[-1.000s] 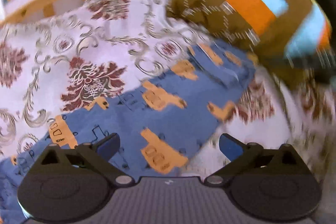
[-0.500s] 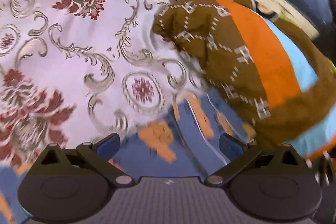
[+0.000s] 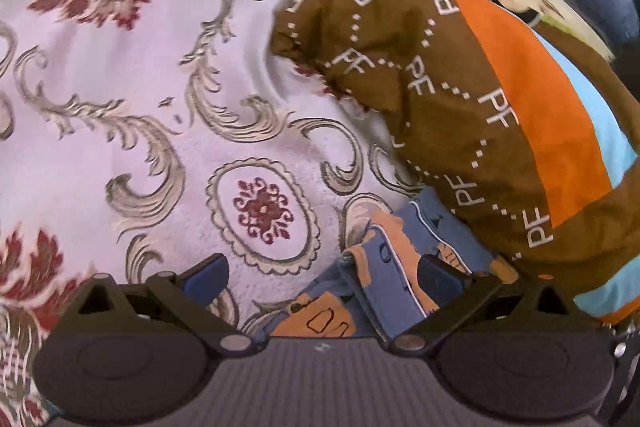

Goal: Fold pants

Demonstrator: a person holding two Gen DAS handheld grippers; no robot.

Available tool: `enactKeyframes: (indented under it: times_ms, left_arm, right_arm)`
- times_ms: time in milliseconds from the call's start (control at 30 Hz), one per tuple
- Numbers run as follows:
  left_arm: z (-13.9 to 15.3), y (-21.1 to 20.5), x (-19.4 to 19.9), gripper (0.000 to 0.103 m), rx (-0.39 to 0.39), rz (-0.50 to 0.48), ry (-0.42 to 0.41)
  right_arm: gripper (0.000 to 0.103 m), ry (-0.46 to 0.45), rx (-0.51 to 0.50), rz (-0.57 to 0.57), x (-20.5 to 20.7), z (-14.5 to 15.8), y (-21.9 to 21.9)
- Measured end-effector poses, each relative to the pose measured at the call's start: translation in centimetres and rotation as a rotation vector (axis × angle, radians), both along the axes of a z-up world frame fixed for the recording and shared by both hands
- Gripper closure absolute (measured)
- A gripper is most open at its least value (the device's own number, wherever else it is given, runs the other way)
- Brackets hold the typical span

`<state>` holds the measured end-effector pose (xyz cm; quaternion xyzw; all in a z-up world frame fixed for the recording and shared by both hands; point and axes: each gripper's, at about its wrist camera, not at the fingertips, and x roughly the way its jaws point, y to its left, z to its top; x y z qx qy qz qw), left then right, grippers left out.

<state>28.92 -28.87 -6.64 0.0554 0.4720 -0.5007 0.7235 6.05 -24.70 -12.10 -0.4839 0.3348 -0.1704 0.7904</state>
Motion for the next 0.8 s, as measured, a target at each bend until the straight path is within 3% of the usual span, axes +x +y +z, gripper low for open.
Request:
enactKeyframes:
  times_ms: [100,167,233,267,333,367,433,533,667,800]
  left_arm:
    - [-0.1,-0.4,0.0,0.014,0.005,-0.036,-0.008]
    - [-0.1,-0.8,0.1,0.037,0.016,-0.058,0.002]
    - [-0.1,-1.1,0.3,0.05,0.016,-0.07,0.024]
    - [0.0,-1.4,0.4,0.06,0.017,-0.077,0.038]
    - [0.2,-2.1,0.2,0.081,0.036,-0.104,0.045]
    - [0.5,-2.4,0.0,0.083,0.046,-0.111,0.028]
    - [1.3,-3.0,-0.6,0.085,0.056,-0.126,-0.015]
    - [2.5,-3.8,-0.7,0.087,0.038,-0.127,0.016]
    - [3.5,-5.6,-0.8,0.09,0.009,-0.073,0.076]
    - [2.8,-8.4,-1.0,0.092,-0.002,0.014,0.117]
  right_arm:
    - [0.013,-0.004,-0.002,0.009,0.0,-0.3,0.1]
    - [0.026,0.008,0.008,0.016,0.0,-0.5,0.3]
    - [0.05,0.014,0.019,0.021,-0.1,-0.6,0.4]
    - [0.058,0.018,0.028,0.02,0.0,-0.6,0.4]
    - [0.087,0.014,0.062,0.007,0.2,-0.3,0.2]
    - [0.092,0.005,0.088,-0.007,0.2,0.0,-0.1]
    - [0.093,-0.03,0.166,-0.039,0.2,1.0,-0.7]
    - [0.093,-0.113,0.314,-0.115,0.1,2.9,-2.2]
    - [0.093,-0.251,0.577,-0.312,-0.5,5.2,-6.2]
    - [0.089,-0.373,0.735,-0.511,-1.7,6.0,-10.3]
